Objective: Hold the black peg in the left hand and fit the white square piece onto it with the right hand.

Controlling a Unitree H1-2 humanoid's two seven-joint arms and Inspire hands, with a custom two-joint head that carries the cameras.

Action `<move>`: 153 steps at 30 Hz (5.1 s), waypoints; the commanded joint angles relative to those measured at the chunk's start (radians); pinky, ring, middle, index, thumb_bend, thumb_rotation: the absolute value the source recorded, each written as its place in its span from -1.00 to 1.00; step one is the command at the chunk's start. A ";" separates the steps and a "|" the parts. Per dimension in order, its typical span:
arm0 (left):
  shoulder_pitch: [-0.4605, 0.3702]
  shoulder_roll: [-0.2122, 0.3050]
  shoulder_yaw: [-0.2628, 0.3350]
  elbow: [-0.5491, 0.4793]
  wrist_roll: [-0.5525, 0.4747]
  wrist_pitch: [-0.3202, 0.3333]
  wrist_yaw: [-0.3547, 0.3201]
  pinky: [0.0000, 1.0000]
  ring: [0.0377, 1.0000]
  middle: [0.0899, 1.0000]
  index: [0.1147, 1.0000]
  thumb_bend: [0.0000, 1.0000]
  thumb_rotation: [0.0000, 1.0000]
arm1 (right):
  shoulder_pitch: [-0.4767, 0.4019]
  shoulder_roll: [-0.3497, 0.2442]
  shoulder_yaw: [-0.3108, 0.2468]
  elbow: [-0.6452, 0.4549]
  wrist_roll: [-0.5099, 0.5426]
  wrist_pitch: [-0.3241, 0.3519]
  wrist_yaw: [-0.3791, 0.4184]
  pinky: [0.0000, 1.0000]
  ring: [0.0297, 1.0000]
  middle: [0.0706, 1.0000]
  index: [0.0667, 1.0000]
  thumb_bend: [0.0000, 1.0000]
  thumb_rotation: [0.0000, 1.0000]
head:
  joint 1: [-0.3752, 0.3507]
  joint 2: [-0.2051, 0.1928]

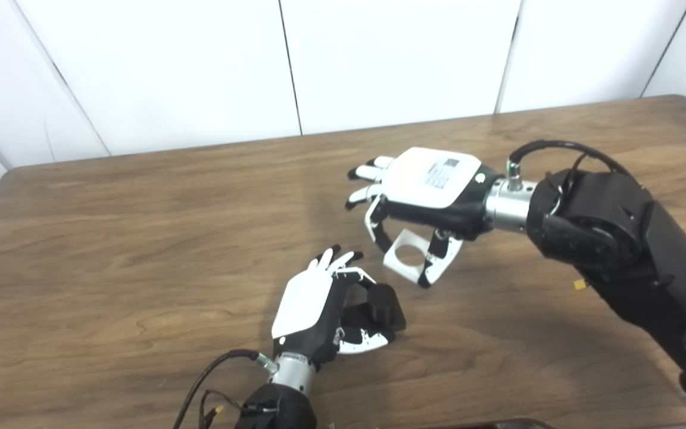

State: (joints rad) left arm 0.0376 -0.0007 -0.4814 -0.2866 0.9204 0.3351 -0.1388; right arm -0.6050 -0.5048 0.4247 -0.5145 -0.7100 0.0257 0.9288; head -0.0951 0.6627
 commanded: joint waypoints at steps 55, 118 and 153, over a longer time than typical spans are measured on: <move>0.018 -0.005 -0.011 0.021 0.027 0.035 -0.024 1.00 1.00 0.79 -0.16 0.03 -0.88 | 0.030 0.104 0.024 0.034 -0.029 -0.049 0.003 0.99 1.00 0.79 -0.09 0.05 -0.69 | 0.008 0.017; -0.004 0.002 -0.034 0.016 0.080 0.064 -0.042 1.00 1.00 0.74 -0.14 0.03 -0.85 | 0.022 0.092 0.008 0.123 -0.044 -0.063 -0.029 0.95 1.00 0.79 0.19 0.90 -0.28 | 0.019 0.014; 0.007 -0.021 -0.014 0.015 0.102 0.077 -0.030 1.00 1.00 0.85 0.59 0.52 -0.59 | 0.011 0.081 -0.028 0.121 -0.032 -0.053 -0.021 0.98 1.00 0.78 0.16 0.93 -0.24 | 0.034 0.010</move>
State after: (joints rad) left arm 0.0457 -0.0277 -0.4970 -0.2835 0.9970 0.4034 -0.1663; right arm -0.5414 -0.4101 0.4160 -0.3728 -0.7521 -0.0335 0.9212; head -0.0614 0.6719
